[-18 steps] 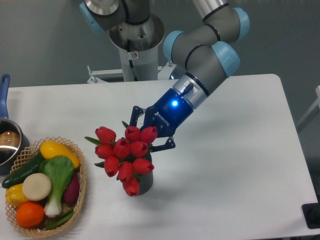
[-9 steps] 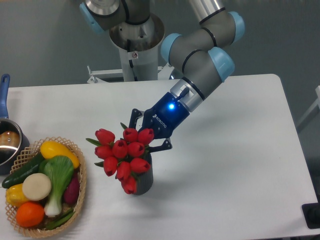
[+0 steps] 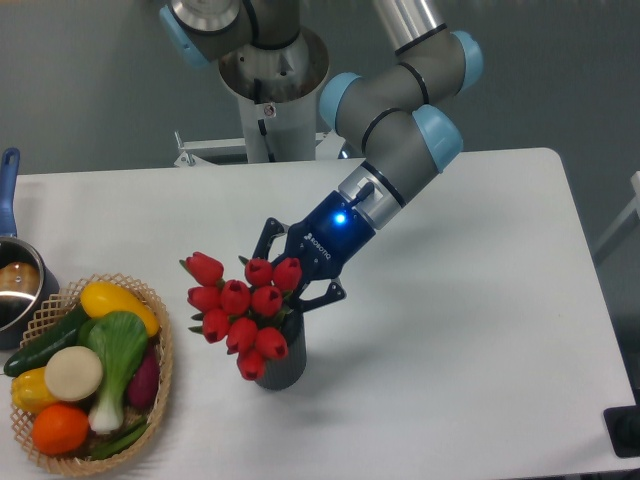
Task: Insert the flowers into the vase
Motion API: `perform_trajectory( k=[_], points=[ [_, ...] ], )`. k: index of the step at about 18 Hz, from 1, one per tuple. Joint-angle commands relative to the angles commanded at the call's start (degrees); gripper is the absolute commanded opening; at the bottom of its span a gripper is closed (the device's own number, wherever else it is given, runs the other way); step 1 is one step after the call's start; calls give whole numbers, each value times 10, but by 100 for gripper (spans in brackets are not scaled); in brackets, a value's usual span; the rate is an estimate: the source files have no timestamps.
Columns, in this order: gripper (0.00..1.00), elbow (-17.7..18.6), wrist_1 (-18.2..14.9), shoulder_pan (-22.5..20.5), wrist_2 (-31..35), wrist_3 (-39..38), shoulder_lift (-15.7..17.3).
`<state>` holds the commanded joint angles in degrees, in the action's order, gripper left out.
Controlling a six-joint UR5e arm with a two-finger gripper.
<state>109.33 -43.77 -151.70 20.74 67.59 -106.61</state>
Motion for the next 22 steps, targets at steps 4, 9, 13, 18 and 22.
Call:
perform_trajectory(
  k=[4,9,13,18,22],
  points=[
    [100,19,-2,-19,1,-2,14],
    [100,47,-3,-54,8,0,41],
    [100,52,-3,-83,27,0,61],
    [100,44,-3,-120,118,-1,86],
    [100,29,-4,-127,276,-2,103]
  ],
)
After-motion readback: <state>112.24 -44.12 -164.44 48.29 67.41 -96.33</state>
